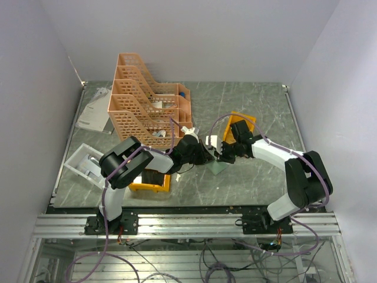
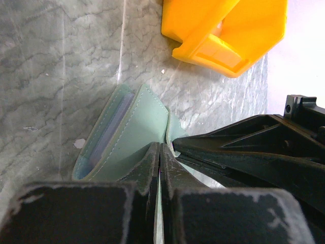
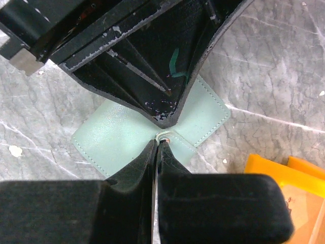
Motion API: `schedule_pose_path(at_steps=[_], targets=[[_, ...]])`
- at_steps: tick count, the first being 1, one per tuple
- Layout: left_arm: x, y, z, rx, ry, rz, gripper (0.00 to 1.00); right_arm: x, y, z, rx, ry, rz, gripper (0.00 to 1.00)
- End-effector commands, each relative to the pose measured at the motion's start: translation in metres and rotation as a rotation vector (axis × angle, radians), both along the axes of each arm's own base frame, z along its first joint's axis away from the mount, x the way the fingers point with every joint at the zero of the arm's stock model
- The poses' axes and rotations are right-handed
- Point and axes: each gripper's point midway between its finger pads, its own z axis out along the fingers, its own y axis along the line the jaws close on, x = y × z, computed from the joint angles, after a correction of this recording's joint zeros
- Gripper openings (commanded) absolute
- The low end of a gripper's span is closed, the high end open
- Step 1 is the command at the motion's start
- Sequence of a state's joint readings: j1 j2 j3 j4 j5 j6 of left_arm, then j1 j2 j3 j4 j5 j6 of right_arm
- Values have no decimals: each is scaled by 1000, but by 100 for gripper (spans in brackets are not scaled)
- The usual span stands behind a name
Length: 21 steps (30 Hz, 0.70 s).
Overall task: Put the credit cards into the card holder
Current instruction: Close the card holder at the center of the board.
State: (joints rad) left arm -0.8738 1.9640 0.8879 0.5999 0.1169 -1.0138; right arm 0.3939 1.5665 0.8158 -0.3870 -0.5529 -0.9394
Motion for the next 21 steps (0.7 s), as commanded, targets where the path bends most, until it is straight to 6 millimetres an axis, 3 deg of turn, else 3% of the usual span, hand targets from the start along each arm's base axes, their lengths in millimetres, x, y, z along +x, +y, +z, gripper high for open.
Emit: schedule_pose_path(at_steps=[1,10,21], targets=[[-19,7,-24,60,61,-54,7,-87,-48,-63,-256,343,-6,0],[-20,7,-24,64,61,-60,7,-75,-34,-57,-246,303,-3,0],[-24,8,-30,53,80,-69,7,-81,-28,-64,-321,277,68,0]])
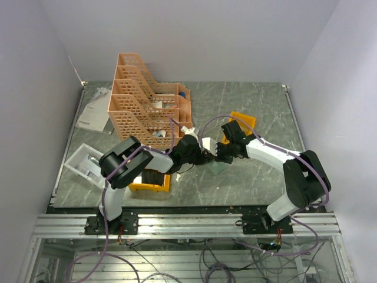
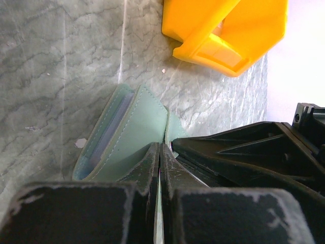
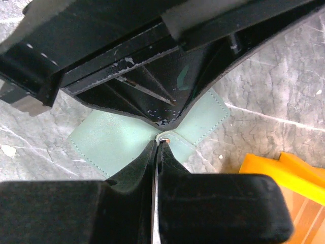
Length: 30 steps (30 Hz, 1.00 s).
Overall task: Put the credit cards into the card holder
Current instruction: Close the card holder at the center of the board.
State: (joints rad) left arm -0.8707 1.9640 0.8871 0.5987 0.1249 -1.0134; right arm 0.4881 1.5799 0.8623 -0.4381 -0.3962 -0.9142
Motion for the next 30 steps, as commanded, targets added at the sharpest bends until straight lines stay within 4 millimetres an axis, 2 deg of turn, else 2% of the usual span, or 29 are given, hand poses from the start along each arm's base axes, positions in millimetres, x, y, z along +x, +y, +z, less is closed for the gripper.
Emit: schedule_pose_path(at_steps=[1,8,19,23,30], targets=[[-23,7,-29,43,77,-64,7,-79,-32,-63,-196,306,38,0],[-27,13,-34,0,107,-53,7,-78,-30,-64,-215,342,51,0],[-30,12,-49,-6,151,-62,7,-92,-49,-70,-340,336,120,0],[-28,17,-53,6,164,-36,7,-85,-50,-68,-370,312,139,0],[-21,40,-57,80,168,34,7,-72,-45,-66,-389,307,161,0]])
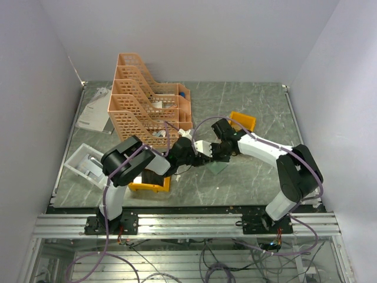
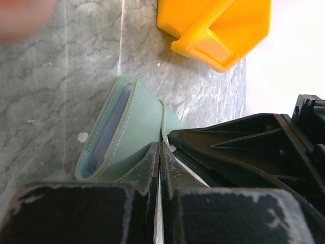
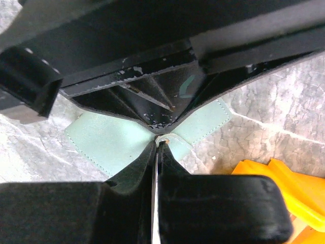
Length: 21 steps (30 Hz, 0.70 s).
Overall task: Put the credit cards into the card holder
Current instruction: Close the card holder at the center of the board.
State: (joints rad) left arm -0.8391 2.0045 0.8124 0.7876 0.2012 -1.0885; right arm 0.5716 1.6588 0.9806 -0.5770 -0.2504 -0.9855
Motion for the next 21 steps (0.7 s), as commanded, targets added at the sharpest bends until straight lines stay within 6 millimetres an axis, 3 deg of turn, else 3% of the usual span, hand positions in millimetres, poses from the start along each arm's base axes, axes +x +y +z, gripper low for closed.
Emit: schedule_pose_path(at_steps=[1,11,17,21], targets=[[-19,36,-53,203,132,28,7,-74,-45,-65,-228,322,41,0],[-19,36,-53,225,129,14,7,-66,-28,-59,-119,331,-24,0],[-23,38,-64,248,150,4,7,-31,-21,-33,45,251,-160,0],[-23,39,-66,256,150,2,7,-11,-18,-12,156,198,-229,7]])
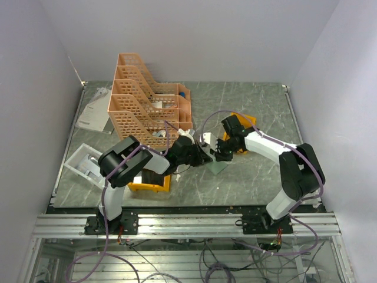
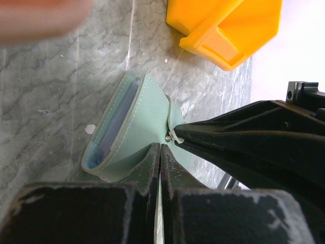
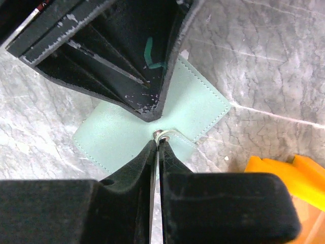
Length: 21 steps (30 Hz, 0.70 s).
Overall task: Put the credit cards into the card holder
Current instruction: Close the card holder at the center of the board.
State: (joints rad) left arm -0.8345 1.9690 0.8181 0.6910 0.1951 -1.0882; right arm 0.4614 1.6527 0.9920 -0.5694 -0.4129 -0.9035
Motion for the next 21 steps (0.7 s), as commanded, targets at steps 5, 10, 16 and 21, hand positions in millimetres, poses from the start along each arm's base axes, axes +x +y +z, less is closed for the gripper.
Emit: schedule_pose_path(at_steps=[5,10,16,21], targets=[[-21,31,-63,212,113,-14,7,-8,-15,-5,78,81,-124,16],[-20,31,-61,218,109,-19,7,-4,-19,14,163,63,-141,32],[-20,29,-60,211,106,-28,7,-3,-20,39,299,35,-121,46],[-20,27,-58,207,104,-34,7,3,-14,41,340,3,-109,56]])
